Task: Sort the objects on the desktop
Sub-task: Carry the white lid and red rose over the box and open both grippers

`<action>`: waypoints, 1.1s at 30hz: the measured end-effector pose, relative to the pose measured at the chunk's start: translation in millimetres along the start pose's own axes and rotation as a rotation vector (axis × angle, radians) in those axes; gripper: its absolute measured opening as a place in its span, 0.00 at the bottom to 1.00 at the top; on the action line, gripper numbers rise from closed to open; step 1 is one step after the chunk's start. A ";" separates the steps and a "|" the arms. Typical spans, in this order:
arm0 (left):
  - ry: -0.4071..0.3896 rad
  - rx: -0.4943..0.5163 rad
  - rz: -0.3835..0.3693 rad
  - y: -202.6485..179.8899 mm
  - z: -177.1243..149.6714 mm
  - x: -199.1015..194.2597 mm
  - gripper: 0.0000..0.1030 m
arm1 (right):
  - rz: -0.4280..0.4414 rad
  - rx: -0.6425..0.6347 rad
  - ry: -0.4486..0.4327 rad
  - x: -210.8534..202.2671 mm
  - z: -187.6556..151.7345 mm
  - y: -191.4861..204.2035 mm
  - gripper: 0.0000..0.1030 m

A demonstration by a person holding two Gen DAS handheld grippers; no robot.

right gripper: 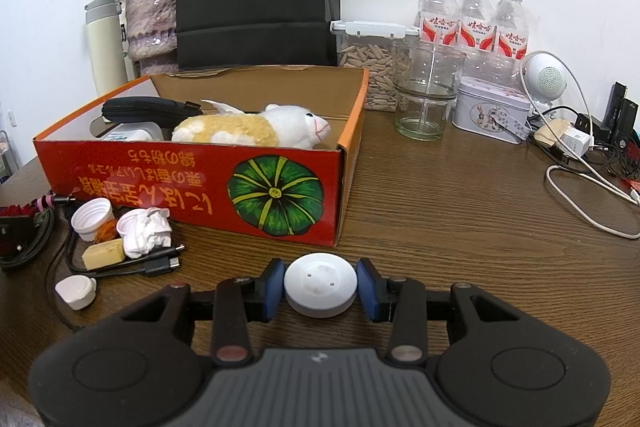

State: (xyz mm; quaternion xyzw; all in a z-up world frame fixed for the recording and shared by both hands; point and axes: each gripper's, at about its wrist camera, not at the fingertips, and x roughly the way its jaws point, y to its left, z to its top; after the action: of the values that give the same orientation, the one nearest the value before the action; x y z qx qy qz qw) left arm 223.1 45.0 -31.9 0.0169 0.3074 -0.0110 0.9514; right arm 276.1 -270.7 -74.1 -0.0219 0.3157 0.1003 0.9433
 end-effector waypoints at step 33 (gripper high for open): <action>-0.289 -0.048 -0.042 -40.1 103.4 16.5 0.29 | 0.080 0.007 -0.289 -5.0 96.0 69.7 0.37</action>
State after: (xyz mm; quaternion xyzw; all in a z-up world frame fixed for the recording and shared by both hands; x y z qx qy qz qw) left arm 295.6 0.7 41.2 -0.0142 0.1676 -0.0259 0.9854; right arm 314.8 -193.4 7.2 0.0085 0.1775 0.1389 0.9742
